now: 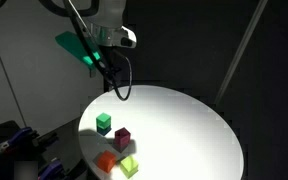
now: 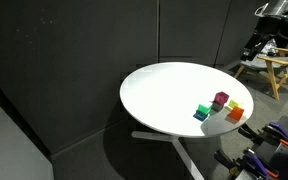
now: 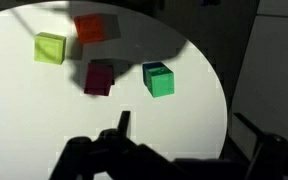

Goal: Pick up the orange block and put it on the green block

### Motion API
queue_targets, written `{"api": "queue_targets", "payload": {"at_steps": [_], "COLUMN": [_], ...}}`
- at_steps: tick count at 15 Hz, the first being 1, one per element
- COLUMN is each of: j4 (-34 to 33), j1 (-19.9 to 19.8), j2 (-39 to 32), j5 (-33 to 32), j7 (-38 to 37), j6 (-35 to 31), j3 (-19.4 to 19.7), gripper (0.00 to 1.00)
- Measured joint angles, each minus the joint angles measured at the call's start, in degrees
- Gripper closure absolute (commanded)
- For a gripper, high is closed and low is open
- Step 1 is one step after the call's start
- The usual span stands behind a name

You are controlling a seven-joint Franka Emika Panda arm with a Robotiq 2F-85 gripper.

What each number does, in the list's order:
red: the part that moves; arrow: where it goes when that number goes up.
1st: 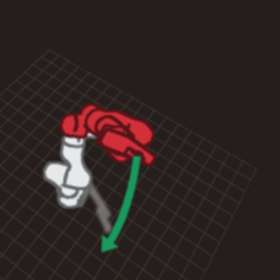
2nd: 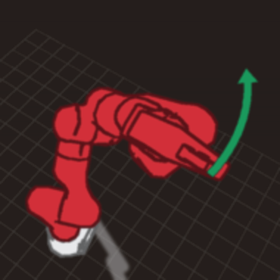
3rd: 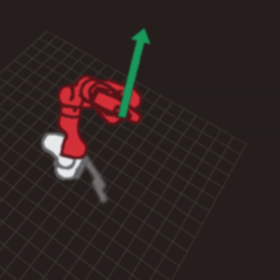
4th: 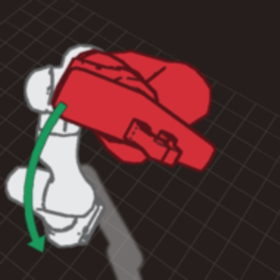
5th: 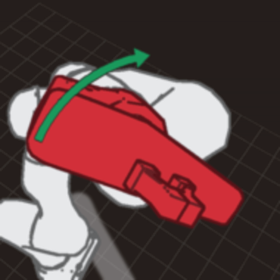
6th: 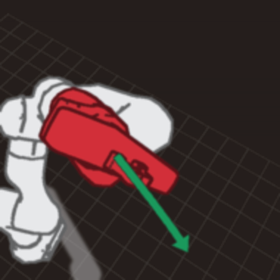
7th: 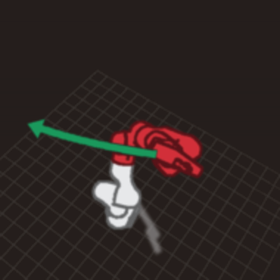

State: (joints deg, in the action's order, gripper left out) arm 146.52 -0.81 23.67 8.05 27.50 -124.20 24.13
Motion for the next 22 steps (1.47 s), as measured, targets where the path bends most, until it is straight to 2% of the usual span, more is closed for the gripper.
{"api": "queue_targets", "payload": {"at_steps": [10, 17, 22], "j4": [0.0, -0.6, -1.7], "j1": [-0.2, -3.8, -5.4], "j2": [0.0, -1.2, -2.9], "j5": [0.0, -0.2, -2.6], "j7": [0.0, -0.7, -3.0], "j6": [0.0, -0.3, -2.4], "j3": [-0.3, -4.4, -6.9], "gripper": [0.00, 0.00, 0.00]}}
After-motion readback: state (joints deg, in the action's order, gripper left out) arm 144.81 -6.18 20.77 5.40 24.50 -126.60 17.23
